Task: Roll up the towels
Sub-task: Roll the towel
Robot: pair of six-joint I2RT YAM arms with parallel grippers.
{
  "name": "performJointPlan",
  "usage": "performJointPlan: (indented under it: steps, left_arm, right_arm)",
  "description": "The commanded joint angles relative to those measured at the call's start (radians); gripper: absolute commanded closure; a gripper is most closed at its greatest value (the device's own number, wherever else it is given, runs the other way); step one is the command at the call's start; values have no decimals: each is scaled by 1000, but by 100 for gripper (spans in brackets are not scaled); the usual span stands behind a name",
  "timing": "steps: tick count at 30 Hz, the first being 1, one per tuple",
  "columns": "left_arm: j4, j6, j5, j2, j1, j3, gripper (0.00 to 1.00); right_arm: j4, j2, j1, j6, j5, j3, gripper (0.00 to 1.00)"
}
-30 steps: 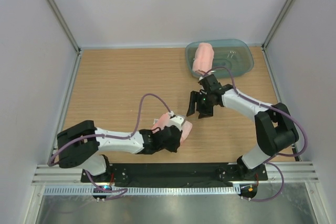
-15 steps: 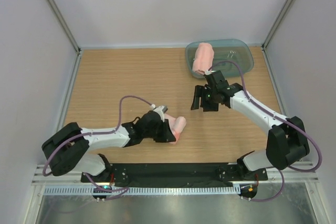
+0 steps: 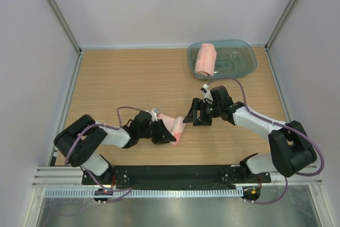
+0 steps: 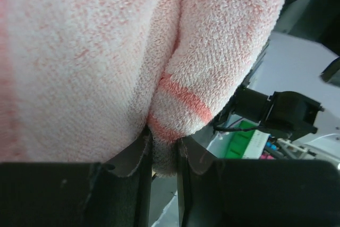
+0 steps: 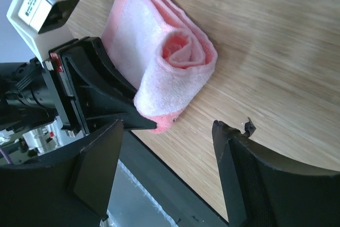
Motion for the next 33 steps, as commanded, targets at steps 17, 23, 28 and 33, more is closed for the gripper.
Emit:
performJointPlan:
  steps: [17, 23, 28, 33]
  left_arm:
    - [264, -224, 180, 230, 163, -95, 95]
    - [328, -253, 224, 267, 178, -97, 95]
    - [356, -267, 237, 263, 195, -106, 94]
    - [359, -270, 237, 246, 201, -108, 86]
  right_arm:
    - [666, 258, 59, 177, -82, -192, 24]
    - [772, 382, 108, 193, -70, -189, 30]
    - [828, 425, 139, 208, -58, -191, 47]
    - [864, 436, 151, 228, -38, -203, 59]
